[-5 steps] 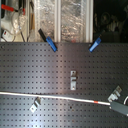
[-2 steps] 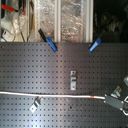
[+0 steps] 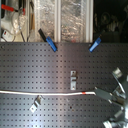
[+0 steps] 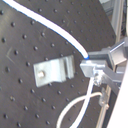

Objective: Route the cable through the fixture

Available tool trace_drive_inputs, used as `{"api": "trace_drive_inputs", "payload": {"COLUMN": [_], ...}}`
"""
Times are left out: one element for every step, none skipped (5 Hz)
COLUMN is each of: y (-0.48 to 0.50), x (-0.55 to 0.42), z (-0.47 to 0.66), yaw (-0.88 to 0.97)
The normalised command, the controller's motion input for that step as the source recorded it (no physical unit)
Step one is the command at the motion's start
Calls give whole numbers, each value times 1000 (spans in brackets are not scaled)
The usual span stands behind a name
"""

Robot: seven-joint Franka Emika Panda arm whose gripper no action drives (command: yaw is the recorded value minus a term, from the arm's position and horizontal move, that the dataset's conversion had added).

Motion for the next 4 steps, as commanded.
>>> {"api": "trace_drive_inputs", "payload": {"y": [-166, 47, 123, 18], "x": [-387, -212, -88, -85], "z": [270, 3, 101, 164], "yaw": [80, 0, -600, -808]}}
